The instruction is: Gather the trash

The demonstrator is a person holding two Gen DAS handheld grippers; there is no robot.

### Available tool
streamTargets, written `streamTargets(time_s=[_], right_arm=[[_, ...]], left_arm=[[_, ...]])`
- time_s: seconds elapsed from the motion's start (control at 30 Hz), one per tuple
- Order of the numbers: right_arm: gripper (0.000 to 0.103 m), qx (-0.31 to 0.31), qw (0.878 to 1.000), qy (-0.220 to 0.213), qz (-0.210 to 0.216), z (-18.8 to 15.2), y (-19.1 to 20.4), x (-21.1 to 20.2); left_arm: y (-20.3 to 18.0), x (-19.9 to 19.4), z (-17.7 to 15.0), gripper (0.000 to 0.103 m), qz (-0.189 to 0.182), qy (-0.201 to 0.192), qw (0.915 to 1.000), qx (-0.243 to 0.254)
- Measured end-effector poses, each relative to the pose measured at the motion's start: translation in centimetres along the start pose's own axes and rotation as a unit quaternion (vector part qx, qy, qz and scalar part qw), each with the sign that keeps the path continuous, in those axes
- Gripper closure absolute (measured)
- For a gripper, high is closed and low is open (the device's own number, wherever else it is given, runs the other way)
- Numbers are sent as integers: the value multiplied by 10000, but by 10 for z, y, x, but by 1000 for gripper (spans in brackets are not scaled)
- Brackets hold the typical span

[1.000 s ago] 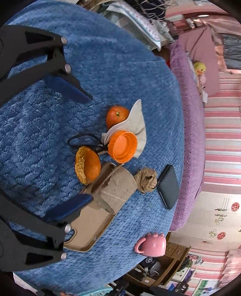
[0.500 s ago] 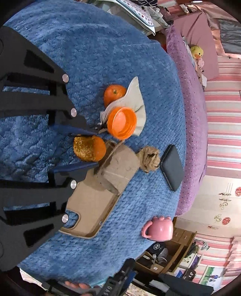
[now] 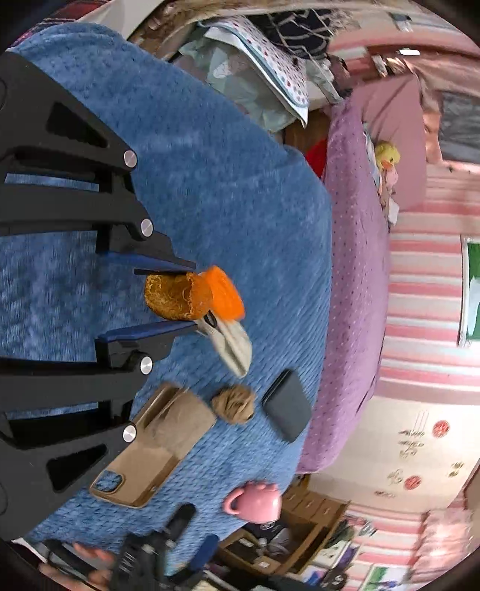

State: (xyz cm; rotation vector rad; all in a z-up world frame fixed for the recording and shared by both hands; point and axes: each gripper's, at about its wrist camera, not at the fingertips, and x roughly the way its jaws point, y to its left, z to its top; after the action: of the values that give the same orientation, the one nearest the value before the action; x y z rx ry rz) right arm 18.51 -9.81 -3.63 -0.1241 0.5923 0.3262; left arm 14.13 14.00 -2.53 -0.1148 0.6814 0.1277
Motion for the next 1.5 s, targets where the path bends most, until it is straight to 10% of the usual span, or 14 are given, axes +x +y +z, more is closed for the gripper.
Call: streamTargets(time_s=[0.53, 0.77, 0.9, 1.5], right_arm=[[46, -443, 9959, 541, 581, 4, 63, 48], [73, -317, 9958, 338, 785, 5, 58, 42], [74, -265, 9979, 144, 570, 6, 43, 28], [74, 50, 10000, 28, 49, -1, -18, 8]], left_arm=[[77, 10, 1, 78, 355, 310, 9972, -587], [88, 13, -3, 52, 315, 443, 9959, -730], [83, 6, -3, 25, 462, 329, 9969, -548], [143, 19, -2, 38, 780, 342, 9871, -1353]])
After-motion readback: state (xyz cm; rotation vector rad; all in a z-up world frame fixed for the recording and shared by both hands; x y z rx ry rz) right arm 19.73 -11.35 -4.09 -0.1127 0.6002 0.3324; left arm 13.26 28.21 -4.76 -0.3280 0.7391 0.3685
